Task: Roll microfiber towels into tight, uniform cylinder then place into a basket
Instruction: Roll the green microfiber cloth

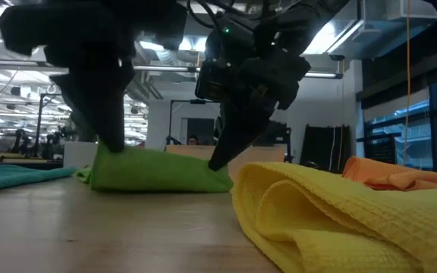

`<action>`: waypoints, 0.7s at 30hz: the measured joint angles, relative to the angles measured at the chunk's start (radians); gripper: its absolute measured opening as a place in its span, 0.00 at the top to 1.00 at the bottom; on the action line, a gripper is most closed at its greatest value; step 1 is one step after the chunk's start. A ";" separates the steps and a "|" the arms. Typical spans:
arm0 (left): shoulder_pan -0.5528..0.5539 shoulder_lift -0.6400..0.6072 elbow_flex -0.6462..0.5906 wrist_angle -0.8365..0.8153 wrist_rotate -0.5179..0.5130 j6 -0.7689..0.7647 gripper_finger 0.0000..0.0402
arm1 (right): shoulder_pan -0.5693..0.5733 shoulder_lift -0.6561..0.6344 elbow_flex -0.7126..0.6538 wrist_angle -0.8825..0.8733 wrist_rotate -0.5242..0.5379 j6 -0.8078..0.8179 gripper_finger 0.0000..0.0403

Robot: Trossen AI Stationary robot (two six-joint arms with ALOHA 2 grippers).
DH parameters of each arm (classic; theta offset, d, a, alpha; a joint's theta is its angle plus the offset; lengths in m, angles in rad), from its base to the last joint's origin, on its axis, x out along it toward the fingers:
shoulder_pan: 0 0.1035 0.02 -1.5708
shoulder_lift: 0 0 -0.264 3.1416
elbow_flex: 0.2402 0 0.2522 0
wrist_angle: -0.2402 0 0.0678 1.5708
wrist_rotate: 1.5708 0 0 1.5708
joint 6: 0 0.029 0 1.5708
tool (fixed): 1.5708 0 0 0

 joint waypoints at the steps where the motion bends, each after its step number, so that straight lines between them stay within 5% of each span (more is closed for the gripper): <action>1: 0.003 0.000 0.007 -0.011 -0.001 -0.008 1.00 | 0.000 0.000 0.000 0.001 0.000 0.000 0.99; 6: 0.031 0.000 0.013 -0.045 0.063 -0.067 1.00 | 0.000 0.000 0.000 -0.001 -0.007 0.002 0.99; 11: 0.058 0.000 -0.008 -0.038 0.161 -0.066 1.00 | -0.012 0.000 0.000 -0.007 -0.122 0.006 0.99; 21: 0.074 0.000 -0.053 0.112 0.285 0.038 1.00 | -0.032 0.002 0.000 0.009 -0.128 0.008 0.99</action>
